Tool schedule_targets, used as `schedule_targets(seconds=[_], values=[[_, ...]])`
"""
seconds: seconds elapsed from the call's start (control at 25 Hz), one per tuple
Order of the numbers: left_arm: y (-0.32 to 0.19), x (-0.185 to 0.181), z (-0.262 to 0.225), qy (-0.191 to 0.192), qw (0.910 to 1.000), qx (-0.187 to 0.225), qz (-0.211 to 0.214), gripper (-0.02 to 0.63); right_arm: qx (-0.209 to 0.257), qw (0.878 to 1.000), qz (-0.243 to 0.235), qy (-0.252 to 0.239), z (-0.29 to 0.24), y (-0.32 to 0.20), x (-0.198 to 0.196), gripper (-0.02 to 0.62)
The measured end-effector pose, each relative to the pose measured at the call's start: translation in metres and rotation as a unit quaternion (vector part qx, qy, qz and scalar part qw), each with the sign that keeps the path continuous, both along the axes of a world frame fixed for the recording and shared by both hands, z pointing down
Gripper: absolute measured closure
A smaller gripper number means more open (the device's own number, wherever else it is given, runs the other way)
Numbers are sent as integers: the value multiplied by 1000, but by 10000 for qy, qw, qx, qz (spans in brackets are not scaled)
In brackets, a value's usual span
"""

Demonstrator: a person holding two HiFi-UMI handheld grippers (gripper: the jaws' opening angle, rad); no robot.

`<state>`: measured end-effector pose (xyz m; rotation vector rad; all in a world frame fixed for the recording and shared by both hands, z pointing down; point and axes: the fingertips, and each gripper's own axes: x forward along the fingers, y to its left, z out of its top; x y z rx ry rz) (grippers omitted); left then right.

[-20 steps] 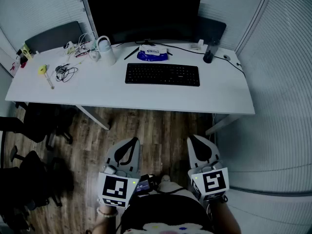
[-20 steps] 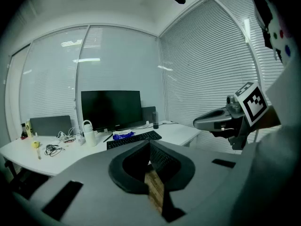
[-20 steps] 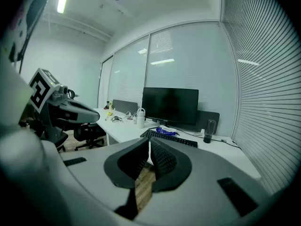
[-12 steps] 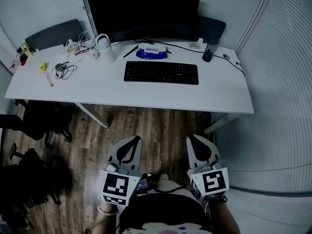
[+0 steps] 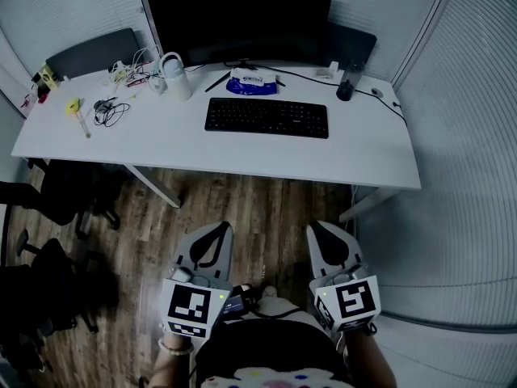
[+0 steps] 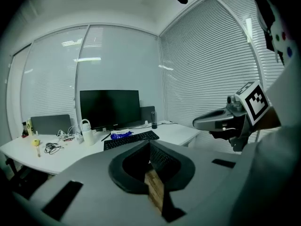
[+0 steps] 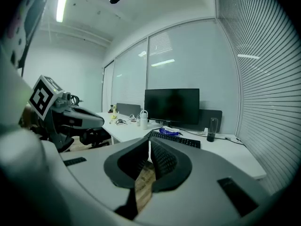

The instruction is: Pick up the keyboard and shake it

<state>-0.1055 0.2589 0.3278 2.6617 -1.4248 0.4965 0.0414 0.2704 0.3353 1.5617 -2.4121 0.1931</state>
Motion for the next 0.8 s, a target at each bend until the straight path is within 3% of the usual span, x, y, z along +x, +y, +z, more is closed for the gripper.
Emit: schedule_targets(seconds=[0.4, 0.8], values=[[7, 11, -7, 63, 9996, 66, -278, 591, -15, 9998, -159, -75, -6, 0, 12, 555], [14, 28, -11, 59, 9991, 280, -302, 591, 412, 9988, -241, -122, -16, 3, 28, 554]])
